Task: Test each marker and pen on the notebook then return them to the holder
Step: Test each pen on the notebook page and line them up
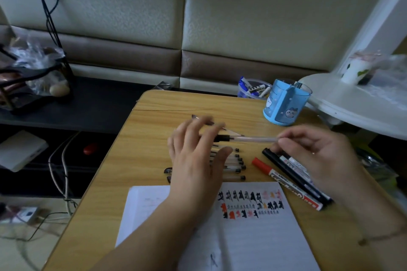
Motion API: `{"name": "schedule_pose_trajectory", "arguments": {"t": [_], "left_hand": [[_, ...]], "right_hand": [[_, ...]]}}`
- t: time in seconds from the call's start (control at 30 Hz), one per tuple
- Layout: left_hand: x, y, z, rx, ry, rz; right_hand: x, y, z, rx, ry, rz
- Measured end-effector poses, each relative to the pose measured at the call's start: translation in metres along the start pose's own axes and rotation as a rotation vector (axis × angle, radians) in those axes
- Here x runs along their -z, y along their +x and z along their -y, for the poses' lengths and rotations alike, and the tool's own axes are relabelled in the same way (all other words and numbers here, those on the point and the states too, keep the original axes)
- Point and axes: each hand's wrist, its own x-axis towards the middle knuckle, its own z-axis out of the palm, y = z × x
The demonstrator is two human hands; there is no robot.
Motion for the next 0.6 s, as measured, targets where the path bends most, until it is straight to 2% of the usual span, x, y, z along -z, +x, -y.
{"name": "schedule_pose_trajectory", "arguments": {"t": [0.03, 0.1, 0.17, 0.3, 0.4, 0.6], "left_hand": [[0.001, 0.0, 0.0, -0.059, -0.011, 0.043], [0.002, -0.001, -0.004, -0.153, -0.118, 0.203], [0.005, -0.002, -0.01, -0.231, -0.169, 0.331], [0.008, -0.006, -0.014, -0.33, -0.205, 0.554], [0.008, -0.007, -0.015, -0.307, -0.242, 0.598], [0.01, -0.002, -0.027, -0.28, -0.359, 0.602]], "right_hand": [[0.002, -0.008, 0.003, 0.008, 0.174, 0.006], [0.001, -0.021, 0.002, 0.014, 0.36, 0.001], [-0.009, -0.031, -0.003, -0.011, 0.389, 0.011], [-0.031, -0.042, -0.011, -0.069, 0.359, 0.176], [-0.028, -0.04, -0.014, -0.097, 0.408, 0.212], [-0.013, -0.039, -0.012, 0.004, 0.329, 0.316]]}}
